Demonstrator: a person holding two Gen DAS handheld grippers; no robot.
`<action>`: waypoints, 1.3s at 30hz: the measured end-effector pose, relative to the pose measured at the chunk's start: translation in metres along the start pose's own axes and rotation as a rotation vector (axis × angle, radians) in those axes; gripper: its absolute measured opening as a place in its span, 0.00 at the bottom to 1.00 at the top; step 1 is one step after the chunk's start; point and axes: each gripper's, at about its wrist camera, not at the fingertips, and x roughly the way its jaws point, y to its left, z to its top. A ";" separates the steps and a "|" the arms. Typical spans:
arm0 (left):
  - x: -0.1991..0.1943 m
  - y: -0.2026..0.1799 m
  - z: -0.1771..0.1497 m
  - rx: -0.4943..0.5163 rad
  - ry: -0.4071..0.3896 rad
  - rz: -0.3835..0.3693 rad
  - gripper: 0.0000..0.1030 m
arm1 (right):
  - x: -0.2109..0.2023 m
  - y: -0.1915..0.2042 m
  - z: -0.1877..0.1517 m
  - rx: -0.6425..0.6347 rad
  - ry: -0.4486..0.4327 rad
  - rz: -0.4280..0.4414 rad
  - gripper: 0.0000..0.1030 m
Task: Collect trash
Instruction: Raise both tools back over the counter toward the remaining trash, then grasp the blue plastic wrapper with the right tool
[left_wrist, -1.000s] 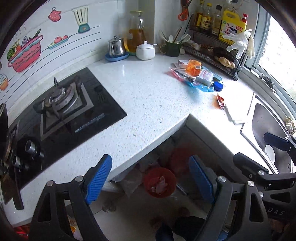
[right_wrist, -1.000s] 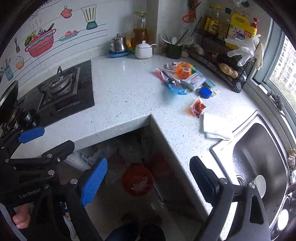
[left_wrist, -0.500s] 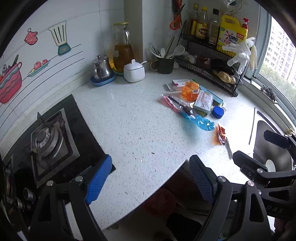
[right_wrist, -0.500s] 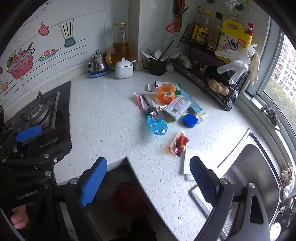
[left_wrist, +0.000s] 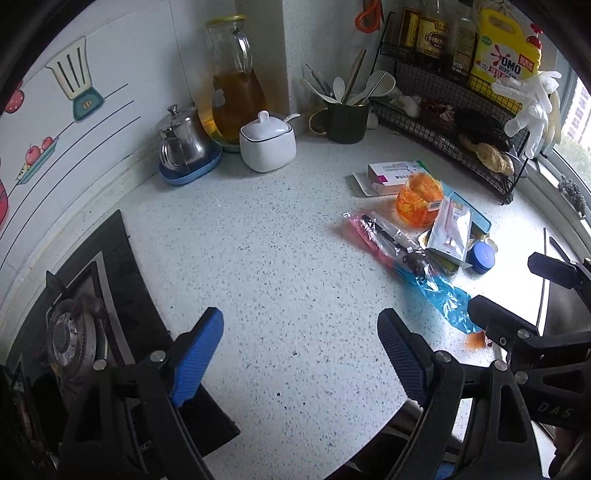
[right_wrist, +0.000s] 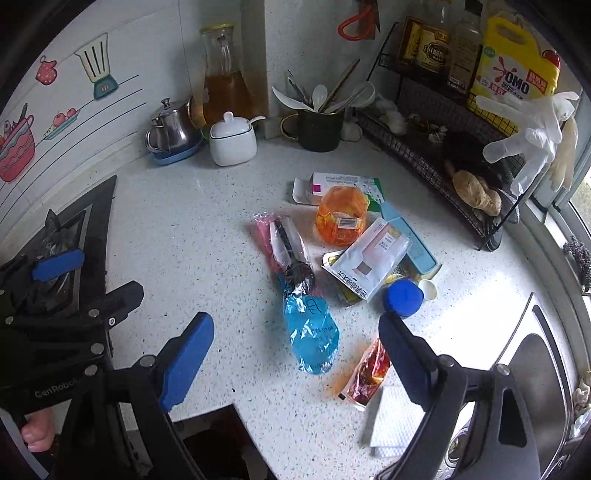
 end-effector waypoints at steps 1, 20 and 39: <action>0.009 0.002 0.004 0.010 0.014 -0.004 0.81 | 0.008 0.000 0.003 0.010 0.015 -0.001 0.87; 0.125 0.011 0.042 0.142 0.176 -0.056 0.81 | 0.115 -0.009 0.025 0.075 0.252 0.001 0.82; 0.085 -0.003 0.052 0.224 0.144 -0.177 0.81 | 0.046 -0.022 0.005 0.209 0.172 0.029 0.04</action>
